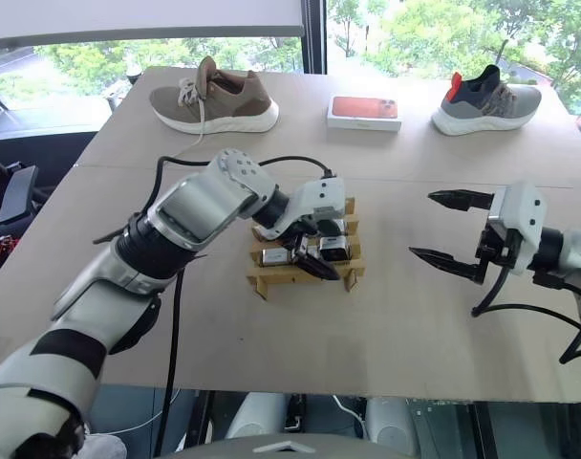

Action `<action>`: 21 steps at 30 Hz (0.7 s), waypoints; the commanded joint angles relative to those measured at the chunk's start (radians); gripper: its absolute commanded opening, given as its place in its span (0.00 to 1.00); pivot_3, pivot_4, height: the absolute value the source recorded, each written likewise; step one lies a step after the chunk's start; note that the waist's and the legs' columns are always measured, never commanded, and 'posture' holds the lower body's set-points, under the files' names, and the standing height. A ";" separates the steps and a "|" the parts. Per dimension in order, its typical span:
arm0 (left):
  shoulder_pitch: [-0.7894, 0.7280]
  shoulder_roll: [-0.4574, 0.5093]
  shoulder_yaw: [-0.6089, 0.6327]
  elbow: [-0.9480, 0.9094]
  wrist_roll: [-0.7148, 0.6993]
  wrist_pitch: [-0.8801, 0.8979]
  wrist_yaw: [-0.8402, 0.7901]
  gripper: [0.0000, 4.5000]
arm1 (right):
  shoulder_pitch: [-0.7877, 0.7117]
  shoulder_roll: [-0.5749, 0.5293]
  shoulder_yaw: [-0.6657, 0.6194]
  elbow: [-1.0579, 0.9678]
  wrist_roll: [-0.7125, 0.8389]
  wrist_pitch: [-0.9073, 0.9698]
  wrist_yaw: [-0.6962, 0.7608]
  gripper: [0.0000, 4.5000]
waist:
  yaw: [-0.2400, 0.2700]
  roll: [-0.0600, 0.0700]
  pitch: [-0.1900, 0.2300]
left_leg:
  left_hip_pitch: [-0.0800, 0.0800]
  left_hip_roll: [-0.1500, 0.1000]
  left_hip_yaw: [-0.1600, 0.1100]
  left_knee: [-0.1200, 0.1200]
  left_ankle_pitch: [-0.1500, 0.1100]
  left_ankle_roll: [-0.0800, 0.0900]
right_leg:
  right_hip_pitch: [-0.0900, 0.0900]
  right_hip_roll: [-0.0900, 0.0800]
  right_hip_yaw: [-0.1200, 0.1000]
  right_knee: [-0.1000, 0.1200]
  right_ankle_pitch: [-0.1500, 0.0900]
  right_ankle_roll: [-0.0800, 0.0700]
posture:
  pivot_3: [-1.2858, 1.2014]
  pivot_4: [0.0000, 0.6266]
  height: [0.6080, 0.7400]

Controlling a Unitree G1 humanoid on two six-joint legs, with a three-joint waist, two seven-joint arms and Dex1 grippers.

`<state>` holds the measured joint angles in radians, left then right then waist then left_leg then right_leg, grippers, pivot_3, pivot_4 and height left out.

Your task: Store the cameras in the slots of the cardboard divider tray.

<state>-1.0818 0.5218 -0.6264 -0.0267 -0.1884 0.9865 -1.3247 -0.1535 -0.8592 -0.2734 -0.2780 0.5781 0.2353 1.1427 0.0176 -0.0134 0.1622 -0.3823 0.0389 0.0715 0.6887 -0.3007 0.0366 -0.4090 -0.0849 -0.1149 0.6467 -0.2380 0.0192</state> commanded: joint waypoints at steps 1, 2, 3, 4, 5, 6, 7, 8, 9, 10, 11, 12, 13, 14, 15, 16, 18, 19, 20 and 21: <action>0.000 0.008 0.056 -0.036 -0.046 0.028 0.001 0.98 | -0.004 -0.016 -0.029 -0.013 0.005 -0.013 0.007 1.00 | 0.000 0.000 0.000 | 0.000 0.000 0.000 0.000 0.000 0.000 | 0.000 0.000 0.000 0.000 0.000 0.000 | 0.52 0.24 1.00; 0.000 0.009 0.064 -0.050 -0.064 0.051 -0.001 0.98 | -0.005 -0.017 -0.030 -0.013 0.005 -0.012 0.008 1.00 | 0.000 0.000 0.000 | 0.000 0.000 0.000 0.000 0.000 0.000 | 0.000 0.000 0.000 0.000 0.000 0.000 | 0.52 0.24 1.00; 0.002 0.011 0.070 -0.058 -0.070 0.059 0.007 0.98 | -0.007 -0.017 -0.028 -0.013 0.005 -0.010 0.008 1.00 | -0.001 0.000 0.000 | 0.000 0.000 0.000 0.000 0.000 0.000 | 0.000 0.000 0.000 0.000 0.000 0.000 | 0.52 0.24 1.00; 0.005 0.018 0.075 -0.060 -0.072 0.052 0.011 0.98 | -0.009 -0.016 -0.026 -0.014 0.004 -0.008 0.007 1.00 | -0.001 0.000 0.000 | 0.000 0.000 0.000 0.000 0.000 0.000 | 0.000 0.000 0.000 0.000 0.000 0.000 | 0.52 0.24 1.00; 0.010 0.026 0.087 -0.063 -0.086 0.060 0.010 0.98 | -0.009 -0.016 -0.025 -0.016 0.006 -0.006 0.008 1.00 | -0.001 0.000 0.000 | 0.000 0.000 0.000 0.000 0.000 0.000 | 0.000 0.000 0.000 0.000 0.000 0.000 | 0.52 0.24 1.00; 0.017 0.032 0.105 -0.067 -0.096 0.064 0.016 0.98 | -0.008 -0.015 -0.025 -0.018 0.006 -0.005 0.007 1.00 | -0.001 0.000 0.000 | 0.000 0.000 0.000 0.000 0.000 0.000 | 0.000 0.000 0.001 0.000 0.000 0.000 | 0.52 0.24 1.00; 0.029 0.028 0.143 -0.068 -0.111 0.056 0.034 0.98 | -0.008 -0.012 -0.023 -0.019 0.004 -0.009 0.005 1.00 | -0.001 0.000 0.000 | 0.000 0.000 0.000 0.000 0.000 0.000 | 0.000 0.000 0.001 0.000 0.000 0.000 | 0.52 0.24 1.00; 0.042 0.012 0.202 -0.068 -0.137 0.060 0.063 0.98 | -0.006 -0.009 -0.022 -0.021 0.004 -0.008 0.003 1.00 | -0.001 0.000 0.000 | 0.000 0.000 0.000 0.000 0.000 0.000 | 0.000 0.000 0.002 0.000 0.000 0.000 | 0.52 0.24 1.00; 0.057 -0.012 0.272 -0.066 -0.160 0.061 0.108 0.98 | -0.004 -0.004 -0.022 -0.025 0.006 -0.004 -0.005 1.00 | -0.001 0.000 0.000 | 0.000 0.000 0.000 0.000 0.000 0.000 | 0.000 0.000 0.002 0.000 0.000 0.000 | 0.52 0.24 1.00; 0.079 -0.035 0.343 -0.069 -0.174 0.044 0.162 0.98 | -0.003 0.004 -0.022 -0.031 0.011 0.002 -0.018 1.00 | 0.000 0.000 0.000 | 0.000 0.001 0.000 0.001 0.000 0.000 | 0.000 0.000 0.002 0.000 0.000 0.000 | 0.52 0.24 1.00; 0.117 -0.053 0.420 -0.083 -0.186 -0.004 0.214 0.98 | 0.000 0.013 -0.022 -0.040 0.014 0.008 -0.035 1.00 | 0.000 0.000 0.000 | 0.000 0.001 0.000 0.001 0.000 0.000 | 0.000 0.000 0.003 0.001 0.000 0.000 | 0.52 0.24 1.00; 0.158 -0.059 0.494 -0.101 -0.217 -0.029 0.234 0.98 | 0.006 0.018 -0.020 -0.051 0.018 0.024 -0.052 1.00 | -0.001 0.000 0.000 | 0.000 0.001 0.000 0.001 0.000 0.000 | 0.000 -0.001 0.002 0.000 0.000 0.000 | 0.52 0.24 1.00; 0.208 -0.052 0.564 -0.121 -0.227 -0.042 0.273 0.98 | 0.010 0.025 -0.012 -0.060 0.011 0.030 -0.068 1.00 | -0.004 0.000 0.000 | 0.000 0.001 0.000 0.001 0.000 0.000 | 0.000 -0.001 0.003 0.001 0.000 0.000 | 0.52 0.24 1.00; 0.244 -0.046 0.608 -0.141 -0.237 -0.043 0.301 0.98 | 0.017 0.028 -0.011 -0.069 0.006 0.034 -0.077 1.00 | -0.006 0.000 0.000 | 0.001 0.002 0.001 0.000 0.000 0.000 | 0.000 -0.001 0.003 0.001 0.000 0.000 | 0.52 0.24 1.00; 0.298 -0.037 0.671 -0.163 -0.245 -0.066 0.332 0.98 | 0.026 0.033 -0.008 -0.079 0.007 0.048 -0.092 1.00 | -0.008 0.000 0.000 | 0.002 0.002 0.002 -0.001 0.000 0.000 | 0.000 -0.001 0.004 0.001 0.000 0.000 | 0.52 0.24 1.00; 0.341 -0.029 0.725 -0.187 -0.267 -0.053 0.355 0.98 | 0.034 0.038 -0.007 -0.088 0.010 0.056 -0.103 1.00 | -0.007 0.000 0.000 | 0.003 0.002 0.002 -0.001 0.000 0.000 | 0.000 -0.001 0.004 0.001 0.000 0.000 | 0.52 0.24 1.00; 0.456 -0.038 0.875 -0.268 -0.335 -0.004 0.424 0.98 | 0.047 0.055 -0.007 -0.093 0.009 0.071 -0.138 1.00 | -0.008 0.001 0.000 | 0.002 0.002 0.002 -0.001 0.000 0.000 | 0.000 -0.001 0.004 0.002 0.000 0.000 | 0.52 0.24 1.00; 0.501 -0.045 0.922 -0.305 -0.362 0.009 0.457 0.98 | 0.053 0.062 -0.010 -0.094 0.007 0.073 -0.146 1.00 | -0.006 0.000 0.000 | 0.003 0.004 0.002 -0.001 0.000 0.000 | 0.000 -0.001 0.005 0.002 0.000 0.000 | 0.52 0.24 1.00; 0.565 -0.045 0.961 -0.353 -0.379 -0.007 0.471 0.98 | 0.064 0.068 -0.011 -0.094 0.006 0.069 -0.147 1.00 | -0.003 0.000 0.000 | 0.002 0.004 0.002 0.000 0.000 0.000 | 0.000 -0.001 0.005 0.002 0.000 0.000 | 0.52 0.24 1.00; 0.641 -0.050 1.002 -0.407 -0.386 -0.014 0.503 0.98 | 0.071 0.083 -0.012 -0.089 -0.006 0.055 -0.163 1.00 | -0.003 0.000 -0.001 | 0.002 0.004 0.001 0.000 0.000 0.000 | 0.000 -0.001 0.004 0.002 0.000 0.000 | 0.52 0.24 1.00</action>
<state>-0.4659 0.4775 0.3236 -0.3445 -0.5374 0.9834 -0.8541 -0.0884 -0.7795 -0.2664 -0.3429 0.5726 0.3031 0.9978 0.0147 -0.0136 0.1615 -0.3795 0.0423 0.0726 0.6887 -0.3007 0.0361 -0.4078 -0.0873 -0.1108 0.6480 -0.2379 0.0191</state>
